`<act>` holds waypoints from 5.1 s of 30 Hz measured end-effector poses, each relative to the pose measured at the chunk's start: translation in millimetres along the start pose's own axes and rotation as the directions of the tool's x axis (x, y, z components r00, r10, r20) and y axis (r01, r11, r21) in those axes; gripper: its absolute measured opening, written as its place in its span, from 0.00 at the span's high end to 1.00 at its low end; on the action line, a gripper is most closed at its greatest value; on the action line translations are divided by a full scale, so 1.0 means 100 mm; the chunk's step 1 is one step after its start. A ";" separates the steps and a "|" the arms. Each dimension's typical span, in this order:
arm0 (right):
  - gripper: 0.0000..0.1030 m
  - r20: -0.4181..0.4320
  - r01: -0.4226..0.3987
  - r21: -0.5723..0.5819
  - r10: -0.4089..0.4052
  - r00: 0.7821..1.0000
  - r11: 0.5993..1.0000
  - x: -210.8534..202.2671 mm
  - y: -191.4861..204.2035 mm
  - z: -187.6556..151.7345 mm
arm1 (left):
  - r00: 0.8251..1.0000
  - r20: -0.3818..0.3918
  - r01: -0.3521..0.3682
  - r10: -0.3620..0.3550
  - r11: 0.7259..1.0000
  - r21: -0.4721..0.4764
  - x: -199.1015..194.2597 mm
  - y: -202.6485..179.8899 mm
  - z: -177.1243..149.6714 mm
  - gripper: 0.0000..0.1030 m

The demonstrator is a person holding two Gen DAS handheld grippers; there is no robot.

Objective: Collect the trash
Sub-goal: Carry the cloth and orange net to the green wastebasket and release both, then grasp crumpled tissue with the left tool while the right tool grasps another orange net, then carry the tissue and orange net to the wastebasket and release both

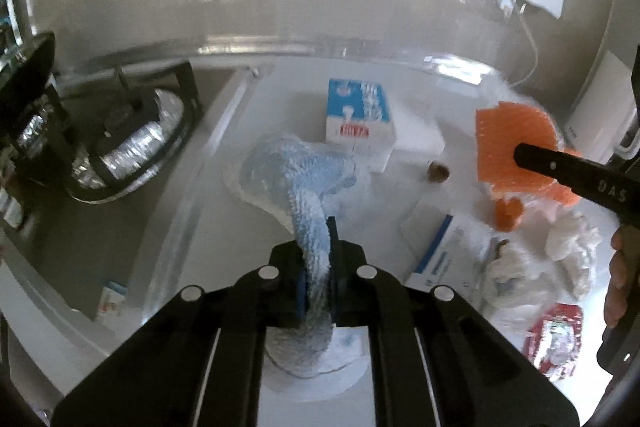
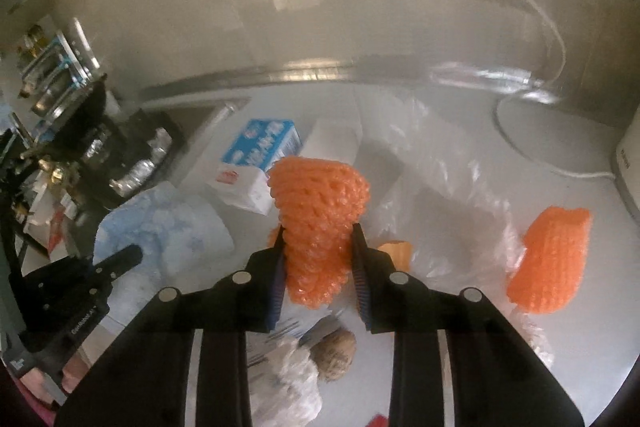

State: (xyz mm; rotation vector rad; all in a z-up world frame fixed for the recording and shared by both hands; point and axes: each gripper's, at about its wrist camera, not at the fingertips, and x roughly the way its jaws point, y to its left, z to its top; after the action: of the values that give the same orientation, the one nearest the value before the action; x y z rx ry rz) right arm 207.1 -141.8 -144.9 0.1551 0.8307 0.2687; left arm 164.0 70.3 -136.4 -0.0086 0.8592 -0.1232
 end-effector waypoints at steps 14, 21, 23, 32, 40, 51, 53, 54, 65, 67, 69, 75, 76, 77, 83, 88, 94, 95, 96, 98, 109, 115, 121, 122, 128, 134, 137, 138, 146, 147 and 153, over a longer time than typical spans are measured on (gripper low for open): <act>0.70 0.042 -0.164 -0.075 0.167 0.985 0.984 -1.17 0.68 -0.50 | 0.996 0.085 -0.042 0.042 0.999 -0.007 -1.58 0.16 -0.47 0.93; 0.68 -0.068 -0.213 -0.138 0.206 0.976 0.967 -1.38 1.17 -1.06 | 0.997 -0.014 -0.076 0.076 0.996 0.046 -1.87 0.30 -1.28 0.93; 0.68 -0.109 -0.219 -0.155 0.204 0.973 0.963 -1.38 1.27 -1.24 | 0.996 -0.051 -0.076 0.078 0.996 0.043 -1.88 0.35 -1.54 0.93; 0.68 -0.253 -0.262 -0.199 0.209 0.945 0.944 -1.31 1.65 -1.78 | 0.971 -0.198 -0.138 0.135 0.990 -0.002 -1.61 0.54 -2.40 0.63; 0.68 -0.320 -0.308 -0.296 0.210 0.924 0.904 -1.30 2.02 -2.03 | 0.972 -0.139 -0.197 0.190 0.979 -0.044 -1.83 0.59 -2.53 0.34; 0.65 -0.495 -0.451 -0.365 0.240 0.835 0.815 -1.04 2.38 -2.64 | 0.945 -0.083 -0.326 0.317 0.934 -0.144 -2.19 0.91 -2.40 0.19; 0.48 -0.527 -0.479 -0.361 0.249 0.813 0.800 -0.99 2.44 -2.73 | 0.937 -0.082 -0.349 0.340 0.924 -0.153 -2.21 0.95 -2.38 0.19; 0.34 -0.531 -0.484 -0.360 0.251 0.809 0.798 -0.97 2.47 -2.76 | 0.934 -0.084 -0.357 0.348 0.922 -0.151 -2.20 0.96 -2.37 0.19; 0.21 -0.401 -0.398 -0.282 0.270 0.876 0.873 -1.14 1.99 -2.33 | 0.961 -0.053 -0.274 0.270 0.953 -0.129 -2.11 0.77 -2.10 0.19; 0.21 -0.363 -0.370 -0.253 0.267 0.893 0.894 -1.17 1.81 -2.21 | 0.970 -0.040 -0.244 0.241 0.963 -0.114 -2.06 0.67 -1.99 0.18; 0.21 -0.316 -0.329 -0.228 0.250 0.915 0.916 -1.23 1.57 -2.05 | 0.976 -0.029 -0.217 0.215 0.971 -0.100 -2.00 0.58 -1.91 0.14; 0.21 -0.195 -0.163 -0.169 0.129 0.972 0.972 -1.28 0.84 -1.74 | 0.994 0.003 -0.107 0.107 0.994 -0.023 -1.74 0.14 -1.57 0.14; 0.21 -0.181 -0.130 -0.150 0.102 0.978 0.980 -1.29 0.68 -1.70 | 0.995 0.004 -0.097 0.097 0.995 -0.012 -1.69 0.07 -1.53 0.14; 0.21 -0.175 -0.111 -0.139 0.086 0.981 0.984 -1.29 0.56 -1.67 | 0.997 0.005 -0.078 0.078 0.997 0.004 -1.63 -0.03 -1.48 0.14; 0.21 -0.123 0.005 -0.054 -0.012 0.992 0.999 -1.26 -0.18 -1.48 | 1.000 0.018 0.009 -0.011 0.998 0.060 -1.29 -0.56 -1.16 0.14; 0.21 -0.059 0.081 -0.010 -0.081 0.995 0.997 -1.22 -0.66 -1.16 | 0.998 0.017 0.063 -0.065 0.992 0.110 -1.01 -0.95 -0.91 0.14; 0.21 0.009 0.133 0.055 -0.134 0.991 0.990 -1.03 -1.17 -0.73 | 0.995 -0.029 0.097 -0.094 0.983 0.159 -0.55 -1.37 -0.65 0.14; 0.21 0.016 0.138 0.065 -0.139 0.990 0.988 -0.97 -1.25 -0.65 | 0.995 -0.038 0.099 -0.094 0.981 0.165 -0.47 -1.44 -0.61 0.14; 0.21 0.018 0.141 0.075 -0.142 0.990 0.987 -0.91 -1.32 -0.60 | 0.995 -0.045 0.098 -0.092 0.981 0.170 -0.41 -1.49 -0.59 0.14; 0.21 0.011 0.139 0.088 -0.141 0.990 0.986 -0.81 -1.43 -0.53 | 0.995 -0.064 0.091 -0.080 0.980 0.176 -0.25 -1.57 -0.55 0.14; 0.21 -0.038 0.177 0.088 -0.174 0.984 0.980 -0.15 -1.73 -0.25 | 0.987 -0.150 0.075 -0.053 0.987 0.142 0.21 -1.61 -0.45 0.46; 0.70 -0.086 0.178 0.102 -0.170 0.982 0.979 -0.02 -1.80 -0.25 | 0.982 -0.181 0.073 -0.047 0.987 0.141 0.32 -1.63 -0.51 0.80; 0.76 -0.036 0.176 0.106 -0.173 0.984 0.979 -0.23 -1.79 -0.23 | 0.983 -0.154 0.120 -0.102 0.987 0.111 0.19 -1.58 -0.47 0.84; 0.76 -0.024 0.176 0.110 -0.175 0.984 0.978 -0.30 -1.79 -0.22 | 0.984 -0.141 0.124 -0.108 0.986 0.112 0.14 -1.58 -0.46 0.84; 0.76 0.058 0.164 0.126 -0.172 0.983 0.978 -0.81 -1.64 -0.18 | 0.988 -0.070 0.147 -0.141 0.985 0.092 -0.28 -1.44 -0.37 0.84; 0.76 0.097 0.129 0.028 -0.131 0.987 0.991 -1.29 -1.09 -0.37 | 0.989 -0.029 0.144 -0.142 0.985 0.091 -0.74 -1.16 -0.50 0.84; 0.76 0.076 0.103 -0.032 -0.100 0.992 0.994 -1.36 -0.75 -0.56 | 0.992 -0.034 0.121 -0.119 0.989 0.081 -0.92 -0.94 -0.70 0.84; 0.76 0.065 0.090 -0.048 -0.087 0.994 0.995 -1.36 -0.64 -0.62 | 0.993 -0.035 0.115 -0.112 0.990 0.077 -0.97 -0.88 -0.76 0.84; 0.75 -0.046 -0.053 -0.172 0.046 0.998 0.984 -1.35 0.37 -1.16 | 0.998 -0.053 0.021 -0.021 1.000 0.007 -1.40 -0.20 -1.32 0.84; 0.75 -0.068 -0.075 -0.185 0.064 0.996 0.980 -1.33 0.50 -1.23 | 0.998 -0.054 0.009 -0.009 1.000 0.000 -1.43 -0.13 -1.39 0.84; 0.75 -0.190 -0.194 -0.245 0.149 0.970 0.950 -1.21 1.21 -1.69 | 0.995 -0.077 -0.069 0.066 0.997 -0.032 -1.64 0.28 -1.89 0.84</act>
State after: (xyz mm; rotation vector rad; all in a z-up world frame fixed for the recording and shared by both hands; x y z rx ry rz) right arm -17.5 -56.9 -143.2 -0.0453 0.9435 0.5596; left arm -82.2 124.8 -137.6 -0.0072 0.9368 -0.0451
